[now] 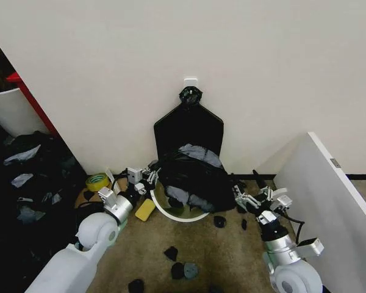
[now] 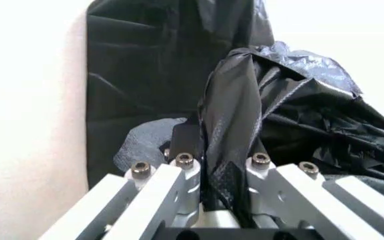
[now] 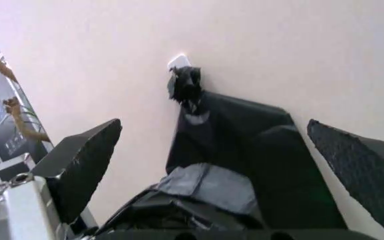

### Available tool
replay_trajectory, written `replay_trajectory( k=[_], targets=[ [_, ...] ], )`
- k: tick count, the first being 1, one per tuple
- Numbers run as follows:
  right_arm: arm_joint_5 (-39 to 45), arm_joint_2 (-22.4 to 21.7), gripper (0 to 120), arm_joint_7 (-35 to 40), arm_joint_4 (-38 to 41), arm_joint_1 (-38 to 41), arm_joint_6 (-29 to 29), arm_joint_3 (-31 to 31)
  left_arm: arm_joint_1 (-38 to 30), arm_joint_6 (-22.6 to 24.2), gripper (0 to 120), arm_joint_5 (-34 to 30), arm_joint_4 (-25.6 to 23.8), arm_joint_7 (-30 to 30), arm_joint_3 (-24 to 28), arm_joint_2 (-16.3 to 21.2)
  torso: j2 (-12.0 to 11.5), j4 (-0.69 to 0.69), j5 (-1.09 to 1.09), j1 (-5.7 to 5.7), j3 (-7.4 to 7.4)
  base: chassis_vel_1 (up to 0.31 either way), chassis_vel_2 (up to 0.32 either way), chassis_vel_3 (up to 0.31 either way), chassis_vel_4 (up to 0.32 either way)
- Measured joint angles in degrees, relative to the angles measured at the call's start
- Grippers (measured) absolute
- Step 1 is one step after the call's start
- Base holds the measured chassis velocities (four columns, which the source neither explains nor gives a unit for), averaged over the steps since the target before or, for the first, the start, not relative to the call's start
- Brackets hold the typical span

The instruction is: Place the garbage bag over the trash bin.

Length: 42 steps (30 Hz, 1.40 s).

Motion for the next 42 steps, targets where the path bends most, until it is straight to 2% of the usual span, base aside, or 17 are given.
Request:
replay_trajectory(
  k=[1,4,5,8,11,13,14,18,21,26,28,29,35,36,38,42],
  targets=[
    [-2.6,0.1,100,-0.2,-0.3,0.0,0.4,0.2,0.0,0.0,5,-0.2,0.0,-0.1,-0.2,-0.1,0.0,0.0,0.0,0.0,0.0,0.0,0.0,0.0,0.0],
    [-18.0,0.6,100,0.5,-0.8,-1.3,1.4,0.4,0.1,0.2,5,-1.1,-0.4,-0.6,-0.6,-0.4,0.0,0.01,0.0,0.0,0.0,0.0,0.0,0.0,0.0],
    [-18.0,0.6,100,0.5,-0.8,-1.3,1.4,0.4,0.1,0.2,5,-1.1,-0.4,-0.6,-0.6,-0.4,0.0,0.01,0.0,0.0,0.0,0.0,0.0,0.0,0.0],
    [-39.3,1.8,100,5.6,0.2,-4.4,0.7,-0.6,0.2,0.3,5,-1.3,-1.1,-0.8,-0.7,-0.9,0.0,-0.01,0.0,0.0,0.0,0.0,0.0,0.0,0.0],
    [-54.0,2.4,100,10.0,2.3,-7.6,-5.4,-2.0,0.4,0.4,5,-1.2,-1.5,-1.1,-0.7,-1.1,0.0,-0.01,0.0,0.0,0.0,0.0,0.0,0.0,0.0],
    [-59.5,2.2,100,11.3,3.3,-9.1,-9.3,-2.3,0.6,0.5,5,-1.2,-1.9,-1.3,-0.7,-1.1,0.0,-0.01,0.0,0.0,0.0,0.0,0.0,0.0,0.0],
    [-59.5,2.2,100,11.3,3.3,-9.1,-9.3,-2.3,0.6,0.5,5,-1.2,-1.9,-1.3,-0.7,-1.1,0.0,-0.01,0.0,0.0,0.0,0.0,0.0,0.0,0.0],
    [-65.5,1.6,100,12.5,5.0,-10.7,-15.5,-2.3,0.9,0.8,5,-1.2,-2.9,-2.0,-0.7,-1.1,0.0,0.0,0.0,0.0,0.0,0.0,0.0,0.0,0.0],
    [-67.6,1.7,99,12.8,5.2,-10.8,-16.3,-2.3,1.0,0.9,5,-1.2,-3.2,-2.2,-0.7,-1.0,0.0,0.01,0.0,0.0,0.0,0.0,0.0,0.0,0.0],
    [-70.9,2.3,79,12.7,5.1,-10.7,-15.9,-2.2,1.1,1.2,5,-1.2,-3.7,-2.4,-0.6,-0.8,0.0,0.0,0.01,0.0,0.0,0.0,0.0,0.0,0.0],
    [-70.7,2.3,71,12.4,5.1,-10.6,-15.4,-2.2,1.2,1.3,5,-1.1,-3.8,-2.5,-0.6,-0.7,0.0,0.0,0.01,0.0,0.0,0.0,0.0,0.0,0.0],
    [-70.7,2.3,71,12.4,5.1,-10.6,-15.4,-2.2,1.2,1.3,5,-1.1,-3.8,-2.5,-0.6,-0.7,0.0,0.0,0.01,0.0,0.0,0.0,0.0,0.0,0.0],
    [-70.4,2.2,46,10.6,4.1,-9.5,-14.5,-2.0,1.6,1.5,5,-1.1,-4.5,-2.6,-0.5,-0.7,0.0,0.0,0.01,0.0,0.0,0.0,0.0,0.0,0.0],
    [-70.4,2.2,46,10.6,4.1,-9.5,-14.5,-2.0,1.6,1.5,5,-1.1,-4.5,-2.6,-0.5,-0.7,0.0,0.0,0.01,0.0,0.0,0.0,0.0,0.0,0.0],
    [-70.4,2.1,38,10.3,3.6,-9.1,-14.6,-2.0,1.8,1.5,5,-1.1,-4.8,-2.6,-0.5,-0.7,0.0,0.0,0.01,0.0,0.0,0.0,0.0,0.0,0.0],
    [-70.4,1.9,36,9.9,2.9,-8.4,-15.1,-1.7,1.9,1.6,5,-1.1,-5.4,-2.6,-0.3,-0.7,0.0,0.0,0.01,0.0,0.0,0.0,0.0,0.0,0.0]
  ],
)
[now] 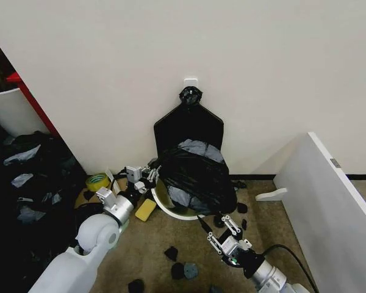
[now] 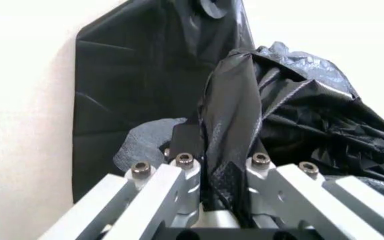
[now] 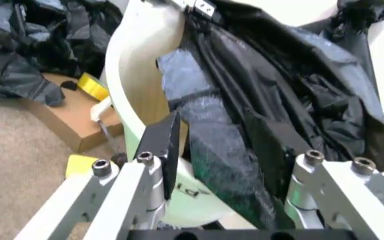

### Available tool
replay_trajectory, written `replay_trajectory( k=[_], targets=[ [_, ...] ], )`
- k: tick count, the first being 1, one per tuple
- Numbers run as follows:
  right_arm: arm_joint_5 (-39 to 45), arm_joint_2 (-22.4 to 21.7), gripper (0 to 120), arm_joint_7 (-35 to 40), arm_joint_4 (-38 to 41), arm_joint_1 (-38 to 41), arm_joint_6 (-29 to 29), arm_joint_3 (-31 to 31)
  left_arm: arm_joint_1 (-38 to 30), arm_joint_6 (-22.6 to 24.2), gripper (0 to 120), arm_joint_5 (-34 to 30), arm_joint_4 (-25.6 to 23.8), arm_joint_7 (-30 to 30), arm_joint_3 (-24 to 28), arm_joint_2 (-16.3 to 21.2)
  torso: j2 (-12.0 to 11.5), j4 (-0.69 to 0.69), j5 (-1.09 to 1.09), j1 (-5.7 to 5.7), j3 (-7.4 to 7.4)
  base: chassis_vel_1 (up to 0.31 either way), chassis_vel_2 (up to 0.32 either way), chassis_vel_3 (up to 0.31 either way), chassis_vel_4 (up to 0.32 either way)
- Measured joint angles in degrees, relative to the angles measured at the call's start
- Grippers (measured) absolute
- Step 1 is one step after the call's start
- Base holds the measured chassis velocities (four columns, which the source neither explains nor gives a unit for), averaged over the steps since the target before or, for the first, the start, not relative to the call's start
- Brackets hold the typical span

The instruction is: Place the garbage bag over the trash bin.

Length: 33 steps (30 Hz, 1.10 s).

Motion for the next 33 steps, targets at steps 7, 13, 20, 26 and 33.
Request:
replay_trajectory(
  k=[7,13,20,26,33],
  targets=[
    [0.0,-0.2,38,-0.7,-0.3,0.2,-1.0,0.4,0.1,0.2,5,0.0,-0.7,0.0,0.2,0.0,0.0,0.0,0.0,0.0,0.0,0.0,0.0,0.0,0.0],
    [0.0,-0.4,50,-0.8,-0.2,0.3,-1.7,0.6,0.2,0.3,5,0.1,-1.1,0.0,0.4,-0.2,0.0,0.0,0.0,0.0,0.0,0.0,0.0,0.0,0.0],
    [-0.2,-0.5,23,0.1,0.2,0.2,-2.6,0.7,0.4,0.4,5,0.1,-1.6,-0.1,0.4,-0.2,0.0,0.0,0.0,0.0,0.0,0.0,0.0,0.0,0.0],
    [-0.3,-0.7,4,0.9,0.5,-0.1,-2.9,0.9,0.5,0.4,5,0.1,-1.9,-0.2,0.4,-0.2,0.0,0.0,0.0,0.0,0.0,0.0,0.0,0.0,0.0],
    [2.7,-0.6,0,-0.1,0.2,0.0,-0.3,0.9,0.4,0.4,5,0.0,-2.1,-0.4,0.3,-0.4,0.0,0.0,-0.01,0.0,0.0,0.0,0.0,0.0,0.0]
  ],
)
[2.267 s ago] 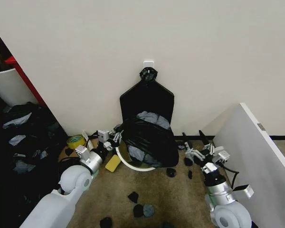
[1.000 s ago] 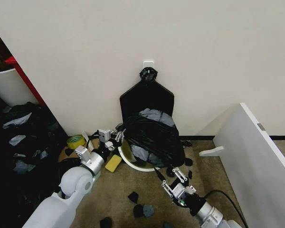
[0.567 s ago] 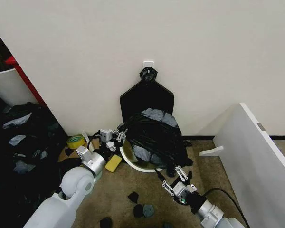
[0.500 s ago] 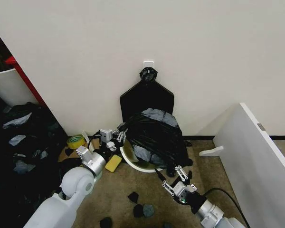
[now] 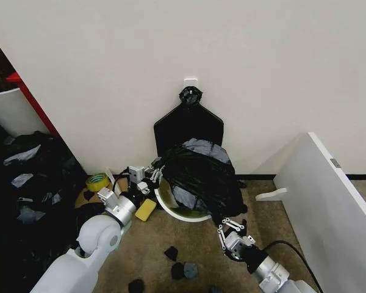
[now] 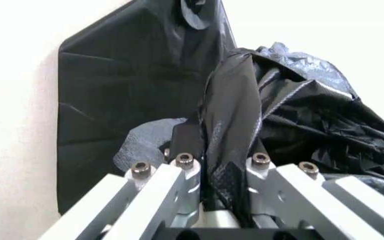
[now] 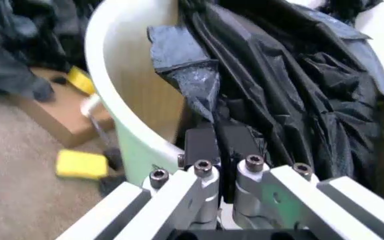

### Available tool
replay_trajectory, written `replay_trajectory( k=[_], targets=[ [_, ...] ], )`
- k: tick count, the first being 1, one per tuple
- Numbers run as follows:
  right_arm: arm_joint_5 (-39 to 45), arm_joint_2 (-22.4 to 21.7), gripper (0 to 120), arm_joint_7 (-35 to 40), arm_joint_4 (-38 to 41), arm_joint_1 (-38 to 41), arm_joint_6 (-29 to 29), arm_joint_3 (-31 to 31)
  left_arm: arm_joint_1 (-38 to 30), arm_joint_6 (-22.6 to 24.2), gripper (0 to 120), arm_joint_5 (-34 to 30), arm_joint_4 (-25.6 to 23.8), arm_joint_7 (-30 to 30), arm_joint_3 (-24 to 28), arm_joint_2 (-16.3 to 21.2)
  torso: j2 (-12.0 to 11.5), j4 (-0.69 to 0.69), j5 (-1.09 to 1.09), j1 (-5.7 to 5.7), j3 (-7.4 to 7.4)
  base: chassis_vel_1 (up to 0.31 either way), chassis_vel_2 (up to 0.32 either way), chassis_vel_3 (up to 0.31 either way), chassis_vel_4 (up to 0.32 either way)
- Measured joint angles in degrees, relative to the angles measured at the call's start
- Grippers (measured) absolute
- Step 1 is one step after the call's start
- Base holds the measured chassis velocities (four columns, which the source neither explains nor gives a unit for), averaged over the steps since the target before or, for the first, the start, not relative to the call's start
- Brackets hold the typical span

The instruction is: Place the garbage bag over the trash bin.

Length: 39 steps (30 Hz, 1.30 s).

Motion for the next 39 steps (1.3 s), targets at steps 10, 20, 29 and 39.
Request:
replay_trajectory(
  k=[10,20,29,39],
  targets=[
    [14.0,1.8,0,-20.5,-5.2,2.8,13.9,-1.2,0.7,0.3,5,-1.1,-1.3,-0.3,-0.1,-0.5,0.0,0.0,0.01,0.0,0.0,0.0,0.0,0.0,0.0],
    [6.0,4.5,0,-19.0,-11.1,5.9,15.6,-0.4,3.3,2.4,5,-4.1,-5.5,-1.9,-0.4,-1.3,0.0,0.0,0.0,0.0,0.0,0.0,0.0,0.0,0.0],
    [-10.3,4.9,0,-4.4,-15.2,7.7,13.3,2.3,4.3,3.6,5,-4.9,-8.7,-2.8,-1.5,-0.2,0.0,0.0,0.01,0.0,0.0,0.0,0.0,0.0,0.0],
    [4.3,4.8,0,-15.9,-13.7,7.9,18.7,0.1,5.0,1.9,5,-7.0,-9.4,-2.8,-0.8,-1.5,0.0,0.0,0.0,0.0,0.0,0.0,0.0,0.0,0.0]
  ],
)
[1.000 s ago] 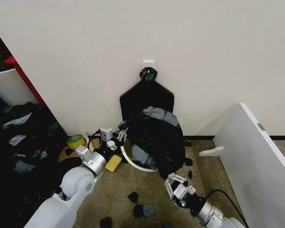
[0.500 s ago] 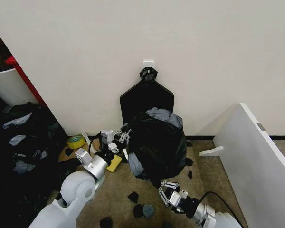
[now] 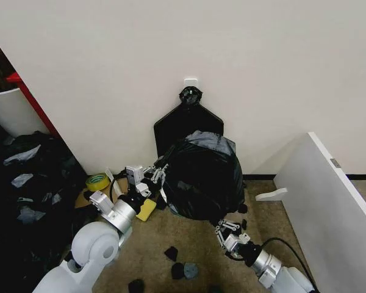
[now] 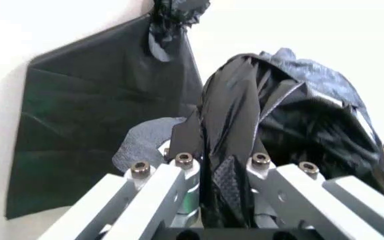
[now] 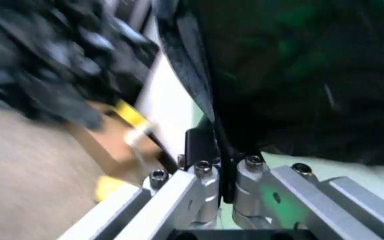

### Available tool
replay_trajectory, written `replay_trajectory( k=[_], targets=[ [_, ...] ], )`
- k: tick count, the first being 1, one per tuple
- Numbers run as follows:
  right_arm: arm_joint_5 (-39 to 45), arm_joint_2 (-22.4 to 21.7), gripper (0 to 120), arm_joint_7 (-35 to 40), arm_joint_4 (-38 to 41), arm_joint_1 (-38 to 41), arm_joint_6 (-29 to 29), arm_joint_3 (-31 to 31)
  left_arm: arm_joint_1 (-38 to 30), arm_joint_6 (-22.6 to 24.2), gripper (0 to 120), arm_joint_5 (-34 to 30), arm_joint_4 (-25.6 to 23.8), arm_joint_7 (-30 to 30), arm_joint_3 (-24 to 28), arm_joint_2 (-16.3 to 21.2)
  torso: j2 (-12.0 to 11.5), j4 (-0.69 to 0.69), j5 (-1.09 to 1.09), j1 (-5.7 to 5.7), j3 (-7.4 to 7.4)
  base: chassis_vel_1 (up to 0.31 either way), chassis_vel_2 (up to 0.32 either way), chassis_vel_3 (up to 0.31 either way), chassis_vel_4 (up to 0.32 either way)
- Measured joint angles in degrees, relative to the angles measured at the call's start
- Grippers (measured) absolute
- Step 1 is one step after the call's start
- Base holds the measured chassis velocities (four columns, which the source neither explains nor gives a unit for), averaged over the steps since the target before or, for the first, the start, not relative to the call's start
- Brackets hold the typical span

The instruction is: Place the garbage bag over the trash bin.

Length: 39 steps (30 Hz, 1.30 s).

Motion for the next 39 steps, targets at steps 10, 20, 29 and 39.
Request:
replay_trajectory(
  k=[10,20,29,39],
  targets=[
    [-5.2,1.8,0,-1.6,-2.8,1.5,1.7,0.5,2.1,-0.1,5,-1.3,0.2,-0.9,2.9,-3.2,0.0,0.0,0.01,0.0,0.0,0.0,0.0,0.0,0.0],
    [-18.0,2.2,0,4.7,-5.9,2.9,0.8,3.4,2.9,-0.3,5,-9.8,0.2,-1.2,3.7,-3.9,0.0,0.0,0.02,0.0,0.0,0.0,0.0,0.0,0.0],
    [-22.6,0.9,0,10.5,-9.9,4.5,-0.2,7.1,1.3,-1.7,5,-10.5,2.3,1.2,2.6,-1.8,0.0,0.0,0.01,0.0,0.0,0.0,0.0,0.0,0.0],
    [2.9,-2.0,4,1.4,-12.9,4.9,4.6,5.2,-0.7,-5.2,5,-3.2,5.8,4.6,1.4,1.2,0.0,0.01,0.02,0.0,0.0,0.0,0.0,0.0,0.0]
  ],
)
